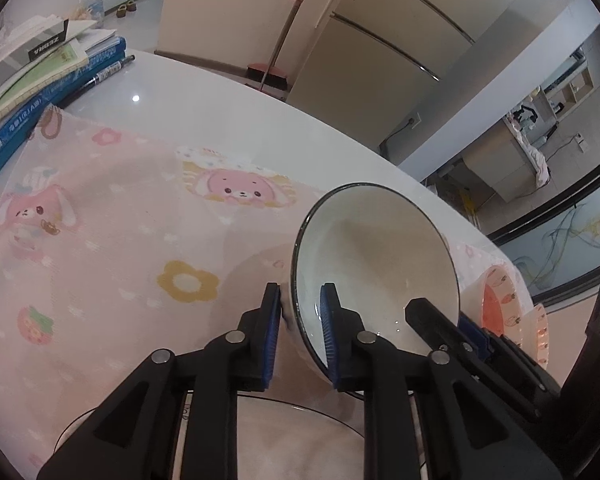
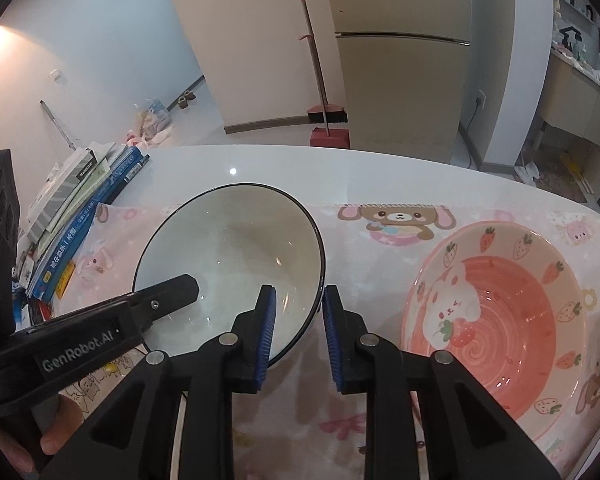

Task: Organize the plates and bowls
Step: 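Lift the white bowl with both grippers and carry it across the table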

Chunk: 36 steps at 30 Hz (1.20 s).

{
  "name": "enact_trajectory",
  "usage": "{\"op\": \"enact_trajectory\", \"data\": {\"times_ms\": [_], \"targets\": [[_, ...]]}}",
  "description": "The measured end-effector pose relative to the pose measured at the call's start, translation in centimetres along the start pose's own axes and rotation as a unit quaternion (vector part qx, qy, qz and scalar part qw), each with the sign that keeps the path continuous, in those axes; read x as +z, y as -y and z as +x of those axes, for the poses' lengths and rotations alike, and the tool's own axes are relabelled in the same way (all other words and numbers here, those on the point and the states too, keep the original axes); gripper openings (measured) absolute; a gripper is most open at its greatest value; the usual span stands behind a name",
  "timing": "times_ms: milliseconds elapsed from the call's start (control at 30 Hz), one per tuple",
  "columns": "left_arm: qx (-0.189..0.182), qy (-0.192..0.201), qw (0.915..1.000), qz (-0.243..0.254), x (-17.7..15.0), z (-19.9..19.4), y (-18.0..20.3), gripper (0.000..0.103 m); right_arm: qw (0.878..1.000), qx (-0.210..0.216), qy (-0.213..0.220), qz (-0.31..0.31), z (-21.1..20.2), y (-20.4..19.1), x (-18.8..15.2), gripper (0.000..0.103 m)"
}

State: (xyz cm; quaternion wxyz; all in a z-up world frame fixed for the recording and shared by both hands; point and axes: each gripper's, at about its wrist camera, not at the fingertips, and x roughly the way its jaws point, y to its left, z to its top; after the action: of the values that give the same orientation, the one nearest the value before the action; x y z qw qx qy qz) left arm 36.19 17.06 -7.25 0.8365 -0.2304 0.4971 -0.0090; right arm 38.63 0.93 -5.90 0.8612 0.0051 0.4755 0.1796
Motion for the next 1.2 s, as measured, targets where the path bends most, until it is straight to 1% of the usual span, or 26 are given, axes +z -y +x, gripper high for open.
{"op": "enact_trajectory", "data": {"times_ms": [100,200,267,433,567,633,733,800,833,900,967,1033,1100,1200], "targets": [[0.015,0.001,0.9999,0.008,-0.1,-0.1,0.2,0.018,1.0,0.012,0.002,0.006,-0.1,0.3,0.0,0.025],[0.031,-0.003,0.9993,0.024,-0.2,-0.3,0.6,0.015,0.999,0.033,0.002,0.014,-0.3,0.9,0.0,0.025],[0.042,0.013,0.9984,0.036,-0.2,-0.9,1.1,0.014,0.999,0.043,-0.003,0.024,-0.5,1.2,0.0,0.025],[0.038,0.043,0.9975,0.041,-0.2,-2.8,1.2,0.014,0.998,0.052,0.005,0.022,-1.7,0.9,0.1,0.025],[0.02,0.063,0.9971,0.039,0.1,-4.7,1.6,0.014,0.998,0.054,0.022,0.019,-4.0,0.7,0.5,0.025],[0.006,0.075,0.9964,0.04,0.1,-6.0,2.0,0.014,0.997,0.06,0.037,0.023,-5.7,0.9,0.7,0.025],[-0.009,0.097,0.9938,0.054,-0.1,-8.0,3.5,0.014,0.996,0.061,0.053,0.033,-8.5,1.7,0.6,0.025],[-0.018,0.11,0.9914,0.067,-0.5,-9.1,4.8,0.014,0.996,0.054,0.067,0.033,-10.6,2.3,0.9,0.025],[-0.026,0.117,0.9902,0.073,-0.7,-9.5,5.1,0.015,0.996,0.045,0.073,0.028,-11.7,2.6,0.9,0.025],[-0.063,0.13,0.9862,0.08,-1.1,-10.0,6.1,0.015,0.996,0.029,0.081,0.022,-13.3,3.3,0.8,0.025],[-0.089,0.126,0.9844,0.085,-1.3,-9.7,7.0,0.015,0.996,0.02,0.084,0.019,-14.7,4.4,0.6,0.025],[-0.106,0.117,0.9838,0.085,-1.7,-9.2,8.0,0.015,0.996,0.018,0.084,0.029,-15.8,6.1,0.3,0.025],[-0.109,0.111,0.9836,0.091,-2.2,-8.7,9.2,0.015,0.996,0.01,0.084,0.031,-16.4,7.4,0.2,0.025],[-0.097,0.107,0.9839,0.105,-3.1,-8.0,11.2,0.016,0.996,0.005,0.082,0.041,-16.8,9.6,-0.1,0.025]]}}
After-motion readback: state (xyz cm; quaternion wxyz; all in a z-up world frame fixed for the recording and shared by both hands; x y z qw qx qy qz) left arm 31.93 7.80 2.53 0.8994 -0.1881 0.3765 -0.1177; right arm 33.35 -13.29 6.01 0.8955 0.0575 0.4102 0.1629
